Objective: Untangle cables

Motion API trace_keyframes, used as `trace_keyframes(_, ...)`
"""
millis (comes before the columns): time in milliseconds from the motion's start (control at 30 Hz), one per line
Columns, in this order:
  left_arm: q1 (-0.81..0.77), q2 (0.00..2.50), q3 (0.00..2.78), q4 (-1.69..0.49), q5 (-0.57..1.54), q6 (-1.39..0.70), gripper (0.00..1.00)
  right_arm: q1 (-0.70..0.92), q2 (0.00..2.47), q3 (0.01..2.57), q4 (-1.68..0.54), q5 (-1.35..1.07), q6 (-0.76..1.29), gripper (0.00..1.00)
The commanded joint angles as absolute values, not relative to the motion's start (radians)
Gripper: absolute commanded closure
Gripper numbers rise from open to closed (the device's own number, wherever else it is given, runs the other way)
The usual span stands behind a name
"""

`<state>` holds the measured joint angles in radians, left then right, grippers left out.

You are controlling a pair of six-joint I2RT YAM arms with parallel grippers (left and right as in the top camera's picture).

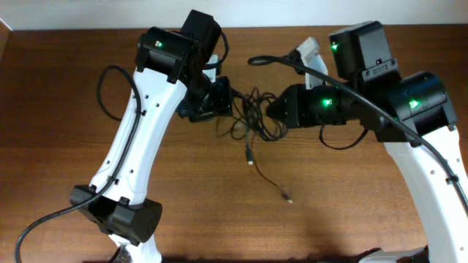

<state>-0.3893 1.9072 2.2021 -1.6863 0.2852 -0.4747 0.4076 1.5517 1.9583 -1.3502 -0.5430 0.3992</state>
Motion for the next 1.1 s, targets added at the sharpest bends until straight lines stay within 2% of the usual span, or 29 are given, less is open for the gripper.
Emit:
trace_keyframes(0,-0.328,1.873,2.2,-1.688,0.609,-0.26,0.54,0.405,1.586,1.966,-1.407,-0.339,0.488,0.96)
trace_keyframes(100,-0.267,1.869,2.2,-1.686,0.828,-0.118,0.53,0.406,1.608,1.966,-1.406,-0.378,0.493,0.96)
trace_keyframes(167,-0.267,1.869,2.2,-1.683,0.876,-0.104,0.48,0.406,1.625,1.966,-1.376,-0.494,0.507,0.96)
trace_keyframes(200,-0.278,1.869,2.2,-1.682,0.871,-0.104,0.36,0.406,1.629,1.966,-1.357,-0.548,0.507,0.96)
trace_keyframes(233,-0.289,1.869,2.2,-1.681,0.862,-0.104,0.18,0.407,1.629,1.966,-1.334,-0.597,0.507,0.96)
trace_keyframes(267,-0.302,1.869,2.2,-1.676,0.841,-0.104,0.08,0.413,1.629,1.966,-1.315,-0.635,0.508,0.96)
trace_keyframes(333,-0.33,1.869,2.2,-1.65,0.812,-0.125,0.15,0.431,1.629,1.966,-1.294,-0.69,0.522,0.96)
trace_keyframes(500,-0.385,1.869,2.2,-1.611,0.577,-0.308,0.49,0.452,1.629,1.967,-1.28,-0.709,0.534,0.96)
trace_keyframes(567,-0.398,1.869,2.2,-1.613,0.509,-0.308,0.54,0.451,1.629,1.967,-1.243,-0.786,0.537,0.96)
trace_keyframes(667,-0.4,1.869,2.2,-1.617,0.507,-0.31,0.54,0.451,1.629,1.967,-1.177,-0.865,0.542,0.96)
trace_keyframes(767,-0.399,1.869,2.199,-1.618,0.406,-0.34,0.73,0.451,1.629,1.967,-1.177,-0.864,0.541,0.96)
trace_keyframes(867,-0.398,1.869,2.199,-1.649,0.259,-0.425,0.79,0.451,1.629,1.967,-1.181,-0.84,0.54,0.96)
trace_keyframes(933,-0.398,1.869,2.199,-1.682,0.193,-0.434,0.82,0.437,1.629,1.967,-1.221,-0.712,0.54,0.96)
trace_keyframes(967,-0.398,1.869,2.199,-1.689,0.17,-0.434,0.88,0.426,1.629,1.967,-1.253,-0.636,0.54,0.96)
trace_keyframes(1067,-0.398,1.869,2.199,-1.689,0.13,-0.484,0.88,0.39,1.629,1.967,-1.357,-0.426,0.541,0.96)
